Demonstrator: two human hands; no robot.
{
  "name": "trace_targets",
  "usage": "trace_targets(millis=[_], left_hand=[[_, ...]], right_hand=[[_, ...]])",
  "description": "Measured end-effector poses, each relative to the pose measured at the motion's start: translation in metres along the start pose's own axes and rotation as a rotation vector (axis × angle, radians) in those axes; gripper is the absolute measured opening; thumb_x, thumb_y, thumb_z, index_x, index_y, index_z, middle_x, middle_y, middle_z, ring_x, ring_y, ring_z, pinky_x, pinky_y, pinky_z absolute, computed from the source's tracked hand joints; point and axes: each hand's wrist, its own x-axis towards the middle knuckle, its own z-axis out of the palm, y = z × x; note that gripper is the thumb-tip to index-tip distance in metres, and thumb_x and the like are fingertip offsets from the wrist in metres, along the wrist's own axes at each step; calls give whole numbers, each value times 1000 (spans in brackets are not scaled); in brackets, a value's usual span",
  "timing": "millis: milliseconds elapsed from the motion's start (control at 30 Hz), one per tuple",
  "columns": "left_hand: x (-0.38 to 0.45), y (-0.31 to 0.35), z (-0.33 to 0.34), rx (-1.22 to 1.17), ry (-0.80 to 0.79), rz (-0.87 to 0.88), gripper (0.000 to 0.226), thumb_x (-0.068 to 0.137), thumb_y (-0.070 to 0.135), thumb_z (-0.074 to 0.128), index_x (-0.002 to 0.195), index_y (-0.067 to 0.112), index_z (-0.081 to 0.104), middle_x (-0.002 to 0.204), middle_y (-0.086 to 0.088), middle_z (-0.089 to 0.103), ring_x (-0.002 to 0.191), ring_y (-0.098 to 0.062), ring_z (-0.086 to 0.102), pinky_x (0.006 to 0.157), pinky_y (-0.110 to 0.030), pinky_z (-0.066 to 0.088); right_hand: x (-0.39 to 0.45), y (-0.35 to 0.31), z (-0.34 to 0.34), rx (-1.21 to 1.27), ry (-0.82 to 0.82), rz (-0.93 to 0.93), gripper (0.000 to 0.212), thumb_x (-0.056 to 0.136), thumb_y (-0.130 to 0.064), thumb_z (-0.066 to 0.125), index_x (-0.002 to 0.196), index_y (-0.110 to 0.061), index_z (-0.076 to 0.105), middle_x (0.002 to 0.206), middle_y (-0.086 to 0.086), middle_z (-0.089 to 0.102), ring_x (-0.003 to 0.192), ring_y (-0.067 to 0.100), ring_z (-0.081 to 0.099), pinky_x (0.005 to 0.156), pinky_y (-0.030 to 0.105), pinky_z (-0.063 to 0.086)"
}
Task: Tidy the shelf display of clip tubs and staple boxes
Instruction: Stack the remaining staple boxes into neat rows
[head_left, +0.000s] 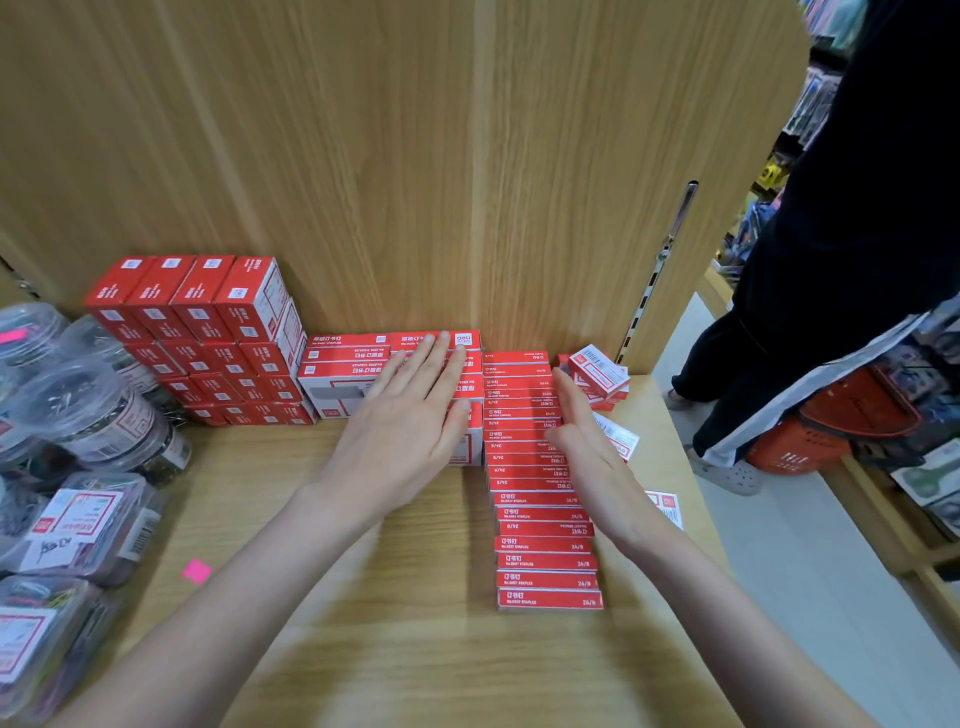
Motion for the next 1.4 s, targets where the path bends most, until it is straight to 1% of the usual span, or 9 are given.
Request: trace_targets(millis=[233,400,600,767,900,967,1133,1267,1400], left_hand=[[1,-1,0,-7,-9,-1,75,84,50,-7,147,14,9,155,-1,4,139,-5,-6,112,-24,-10],[0,-1,-1,-9,-10,0,76,82,50,-9,147,15,8,155,0,2,137,-3,-8,111,-22,-11],[-1,1,-1,8,9,-5,76,83,50,-8,147,14,11,155,0,5,141,-8,-2,110,-21,-11],[1,0,-1,-15,6,-6,76,81,51,-9,147,16,7,155,3,4,134,1,-10,108,-19,-14],[2,-1,1,6,-3,-1,79,79,52,-12,147,16,7,155,3,4,141,-7,-5,111,-24,-8],[1,0,0,13,7,4,79,80,52,-11,147,16,7,155,3,4,141,-8,-4,111,-24,-9],[1,2,-3,29,-41,-18,66,89,46,-1,147,15,6,155,3,3,141,-8,-5,111,-26,-11],[-11,10,-16,5,230,45,57,95,36,18,139,5,36,146,-7,36,138,-18,24,114,-39,1],[-46,20,-16,-264,355,155,43,94,20,34,127,-1,51,132,-9,51,126,-20,40,111,-32,24]], right_hand=[[4,4,-4,52,28,29,70,77,-33,34,145,-34,15,144,-25,25,130,-6,28,109,27,25],[2,0,-1,48,11,10,52,89,-25,36,137,-41,21,133,-34,29,112,-22,34,91,8,30],[3,1,2,-45,20,-14,64,77,-35,29,139,-42,15,139,-30,22,124,-9,29,101,16,27],[1,1,-6,-1,28,-22,68,77,-33,32,142,-40,16,135,-37,26,119,-19,31,104,24,29],[-18,6,-12,109,7,-15,71,73,-30,33,140,-45,15,133,-41,23,114,-30,26,81,9,35],[-25,12,-7,215,-16,-15,67,72,-30,38,133,-51,21,131,-40,31,121,-19,33,87,7,36],[-29,14,6,249,-56,-28,57,68,-31,45,121,-51,38,126,-29,51,121,1,47,101,33,38],[-34,6,-7,253,-5,4,65,72,-28,36,131,-49,22,138,-30,29,109,-26,38,80,7,37],[-45,12,-13,229,-46,40,70,73,-32,36,138,-49,16,144,-30,23,124,-17,28,88,12,32]])
